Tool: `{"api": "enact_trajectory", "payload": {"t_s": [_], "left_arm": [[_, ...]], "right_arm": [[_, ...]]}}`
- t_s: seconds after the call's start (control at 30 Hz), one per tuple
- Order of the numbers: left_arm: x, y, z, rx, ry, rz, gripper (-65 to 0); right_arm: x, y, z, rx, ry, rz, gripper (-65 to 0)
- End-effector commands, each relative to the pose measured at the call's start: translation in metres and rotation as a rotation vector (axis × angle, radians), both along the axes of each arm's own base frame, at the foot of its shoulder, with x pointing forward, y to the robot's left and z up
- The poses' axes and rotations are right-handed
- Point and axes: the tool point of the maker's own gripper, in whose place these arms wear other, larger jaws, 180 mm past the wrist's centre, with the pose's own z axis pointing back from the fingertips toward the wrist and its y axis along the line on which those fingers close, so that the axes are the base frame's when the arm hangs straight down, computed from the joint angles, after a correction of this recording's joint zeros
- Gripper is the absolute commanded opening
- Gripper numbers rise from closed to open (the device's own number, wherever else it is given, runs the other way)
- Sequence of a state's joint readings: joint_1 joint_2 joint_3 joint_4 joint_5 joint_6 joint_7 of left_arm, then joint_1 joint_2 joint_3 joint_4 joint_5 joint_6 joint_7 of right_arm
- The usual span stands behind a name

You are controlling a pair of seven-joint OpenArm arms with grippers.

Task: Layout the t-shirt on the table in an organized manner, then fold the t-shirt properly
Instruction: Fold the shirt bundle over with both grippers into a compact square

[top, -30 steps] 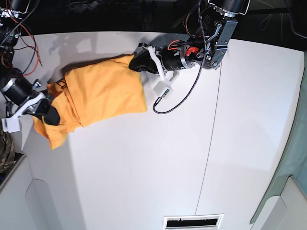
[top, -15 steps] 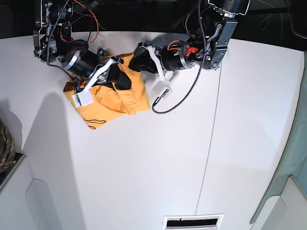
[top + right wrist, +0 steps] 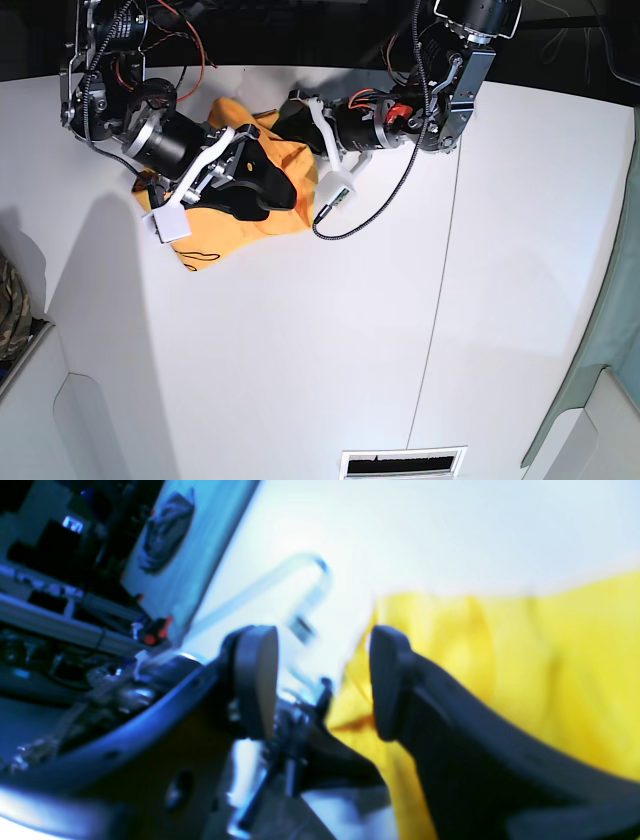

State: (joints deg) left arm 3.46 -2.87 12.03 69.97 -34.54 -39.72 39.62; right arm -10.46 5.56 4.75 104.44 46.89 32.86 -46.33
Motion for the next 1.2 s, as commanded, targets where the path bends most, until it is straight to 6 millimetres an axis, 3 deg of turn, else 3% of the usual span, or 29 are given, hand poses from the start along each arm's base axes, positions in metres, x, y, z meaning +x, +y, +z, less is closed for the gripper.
{"api": "enact_trajectory", "payload": {"t_s": [0.0, 0.2, 0.27, 0.37, 0.53, 0.73, 0.87, 1.0, 1.17], "left_arm": [[0.008, 0.002, 0.006, -0.01, -0.018, 0.01, -65.0], [0.025, 0.03, 0.011, -0.018, 0.004, 0.105, -65.0], [0.033, 0.04, 0.022, -0.036, -0.003, 0.135, -65.0], [0.048, 0.055, 0.051, -0.076, -0.069, 0.167, -65.0], [0.054, 0.06, 0.078, -0.091, -0.135, 0.136, -65.0], [0.042, 0.028, 0.093, -0.203, -0.111, 0.068, -65.0], [0.038, 0.008, 0.106, -0.248, -0.129, 0.035, -65.0], [0.026, -0.013, 0.097, -0.234, -0.104, -0.007, -65.0], [0.001, -0.026, 0.065, -0.173, -0.038, -0.054, -65.0]], "right_arm": [[0.007, 0.003, 0.024, 0.029, -0.077, 0.002, -35.7], [0.02, -0.009, 0.053, -0.064, -0.227, -0.048, -36.4], [0.034, -0.024, 0.053, -0.125, -0.252, -0.098, -44.2], [0.056, -0.052, 0.059, -0.221, -0.292, -0.179, -64.4], [0.091, -0.097, 0.061, -0.308, -0.317, -0.28, -65.0], [0.146, -0.124, 0.03, -0.28, -0.229, -0.32, -65.0], [0.174, -0.126, -0.005, -0.252, -0.103, -0.305, -65.0], [0.176, -0.11, -0.044, -0.244, 0.02, -0.246, -65.0], [0.156, -0.094, -0.08, -0.296, 0.105, -0.162, -65.0]]}}
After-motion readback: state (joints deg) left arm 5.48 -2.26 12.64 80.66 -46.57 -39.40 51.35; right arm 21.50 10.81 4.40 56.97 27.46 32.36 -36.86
